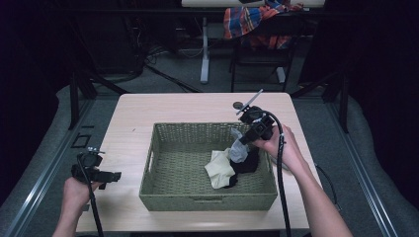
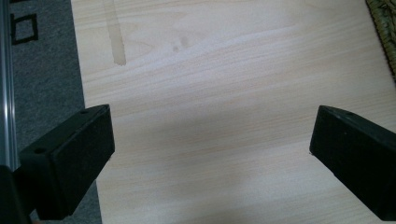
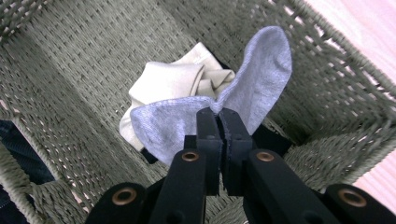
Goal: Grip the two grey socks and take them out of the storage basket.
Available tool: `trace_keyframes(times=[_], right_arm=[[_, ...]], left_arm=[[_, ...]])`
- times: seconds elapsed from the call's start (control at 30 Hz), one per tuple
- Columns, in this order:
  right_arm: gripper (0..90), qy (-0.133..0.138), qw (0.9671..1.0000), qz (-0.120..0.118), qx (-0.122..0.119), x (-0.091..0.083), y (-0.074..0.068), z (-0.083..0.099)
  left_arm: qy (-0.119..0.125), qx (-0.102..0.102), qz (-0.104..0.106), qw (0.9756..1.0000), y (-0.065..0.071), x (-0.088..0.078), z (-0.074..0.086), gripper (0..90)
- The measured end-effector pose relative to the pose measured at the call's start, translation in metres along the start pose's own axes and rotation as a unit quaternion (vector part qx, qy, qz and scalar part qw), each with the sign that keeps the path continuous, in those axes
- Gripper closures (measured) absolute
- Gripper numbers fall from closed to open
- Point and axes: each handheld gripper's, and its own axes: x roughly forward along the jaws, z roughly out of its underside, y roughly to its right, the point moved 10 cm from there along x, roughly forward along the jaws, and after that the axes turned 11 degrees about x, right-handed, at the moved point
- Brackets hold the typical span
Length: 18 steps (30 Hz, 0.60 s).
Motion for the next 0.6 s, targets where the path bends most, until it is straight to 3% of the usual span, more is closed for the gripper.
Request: trace_keyframes(times=[0.4, 0.6], right_arm=[[88.8, 0.019, 0.9998, 0.003, 0.0, -0.023, 0.003, -0.011], [88.8, 0.023, 0.9996, 0.013, 0.007, -0.037, 0.015, -0.01]], left_arm=[[-0.001, 0.003, 0.0, 1.0, 0.0, 0.0, 0.0, 0.3], [0.0, 0.001, 0.003, 1.0, 0.001, 0.0, 0.0, 0.2]])
